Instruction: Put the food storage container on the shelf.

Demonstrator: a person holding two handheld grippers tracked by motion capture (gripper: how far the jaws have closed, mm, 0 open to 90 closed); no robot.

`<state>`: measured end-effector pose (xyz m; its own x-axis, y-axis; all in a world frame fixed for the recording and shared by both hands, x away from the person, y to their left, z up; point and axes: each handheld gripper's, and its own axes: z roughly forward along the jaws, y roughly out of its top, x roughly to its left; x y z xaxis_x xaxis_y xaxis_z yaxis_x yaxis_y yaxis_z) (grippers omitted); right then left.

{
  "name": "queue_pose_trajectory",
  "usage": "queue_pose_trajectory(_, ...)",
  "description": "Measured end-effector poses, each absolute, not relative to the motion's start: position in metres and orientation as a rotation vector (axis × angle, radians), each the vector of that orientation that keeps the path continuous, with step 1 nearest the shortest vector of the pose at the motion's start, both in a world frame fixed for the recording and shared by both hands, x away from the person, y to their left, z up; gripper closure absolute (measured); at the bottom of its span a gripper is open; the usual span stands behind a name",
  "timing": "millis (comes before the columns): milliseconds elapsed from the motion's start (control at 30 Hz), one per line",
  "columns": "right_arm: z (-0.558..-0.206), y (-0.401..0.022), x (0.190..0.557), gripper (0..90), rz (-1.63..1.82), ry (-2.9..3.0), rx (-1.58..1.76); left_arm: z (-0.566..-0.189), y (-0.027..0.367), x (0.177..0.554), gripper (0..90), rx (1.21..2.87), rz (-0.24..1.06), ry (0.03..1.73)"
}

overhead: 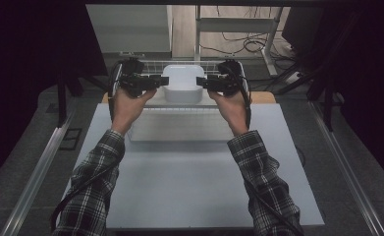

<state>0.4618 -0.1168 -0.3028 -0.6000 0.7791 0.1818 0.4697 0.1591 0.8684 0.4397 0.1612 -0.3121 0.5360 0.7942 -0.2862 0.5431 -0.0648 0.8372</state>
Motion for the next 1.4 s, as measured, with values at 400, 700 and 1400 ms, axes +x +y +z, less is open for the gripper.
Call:
queue_pose_trajectory(400, -0.300, -0.118, 0.457, 40.4, 1.393, 2.061, 1.125, -0.315, 0.162, 0.434, 34.2, 1.710, 0.342, 1.057)
queue_pose_trajectory(700, -0.307, -0.121, 0.445, 18.8, 1.457, 2.145, 1.048, -0.319, 0.166, 0.417, 16.8, 1.726, 0.281, 0.908)
queue_pose_trajectory(1400, -0.332, -0.129, 0.414, 4.0, 1.431, 2.222, 0.931, -0.346, 0.175, 0.379, 7.2, 1.766, 0.303, 0.847)
